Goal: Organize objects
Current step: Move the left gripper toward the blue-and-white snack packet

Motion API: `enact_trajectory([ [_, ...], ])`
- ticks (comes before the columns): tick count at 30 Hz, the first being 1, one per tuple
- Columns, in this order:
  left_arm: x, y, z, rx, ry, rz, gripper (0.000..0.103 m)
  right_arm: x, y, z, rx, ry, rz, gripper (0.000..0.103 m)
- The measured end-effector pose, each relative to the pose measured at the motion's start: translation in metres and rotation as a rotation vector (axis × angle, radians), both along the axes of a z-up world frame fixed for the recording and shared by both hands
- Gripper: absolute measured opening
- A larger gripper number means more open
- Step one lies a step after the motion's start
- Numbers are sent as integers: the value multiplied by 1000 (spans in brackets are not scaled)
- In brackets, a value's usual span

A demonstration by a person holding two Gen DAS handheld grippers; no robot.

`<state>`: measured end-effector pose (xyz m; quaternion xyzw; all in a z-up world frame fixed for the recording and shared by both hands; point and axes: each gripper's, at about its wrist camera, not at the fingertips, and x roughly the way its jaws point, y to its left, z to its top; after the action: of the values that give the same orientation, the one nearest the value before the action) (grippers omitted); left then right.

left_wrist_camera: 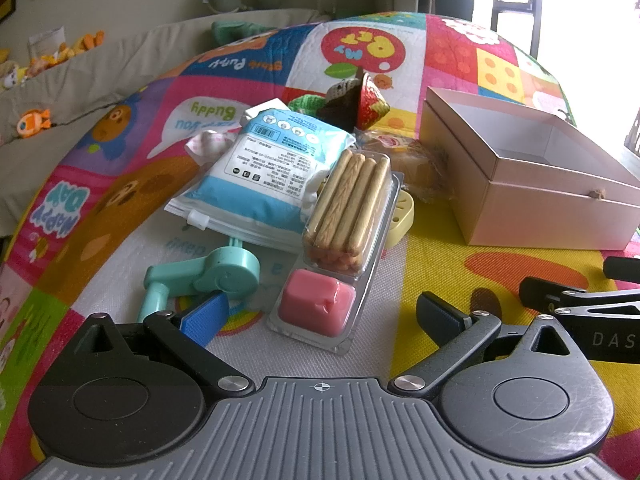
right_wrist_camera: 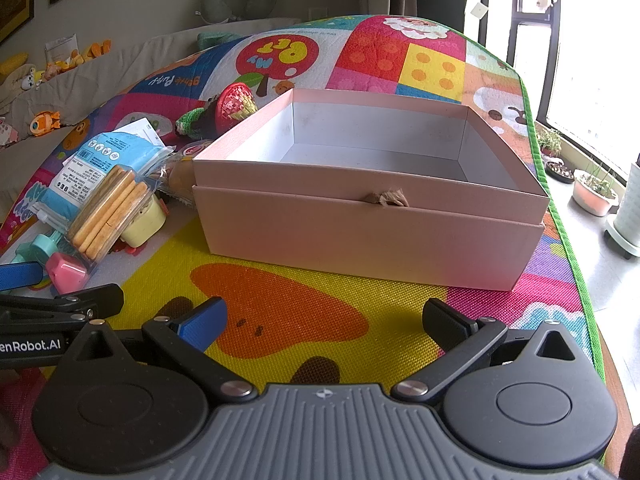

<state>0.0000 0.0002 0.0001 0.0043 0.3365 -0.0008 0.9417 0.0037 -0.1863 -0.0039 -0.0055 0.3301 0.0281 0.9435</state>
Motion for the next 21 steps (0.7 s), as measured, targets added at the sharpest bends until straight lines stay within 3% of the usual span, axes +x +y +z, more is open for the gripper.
enact_trajectory([
  [21, -1, 2, 0, 3, 2, -3, 103, 0, 0, 0, 0, 0, -1, 103],
])
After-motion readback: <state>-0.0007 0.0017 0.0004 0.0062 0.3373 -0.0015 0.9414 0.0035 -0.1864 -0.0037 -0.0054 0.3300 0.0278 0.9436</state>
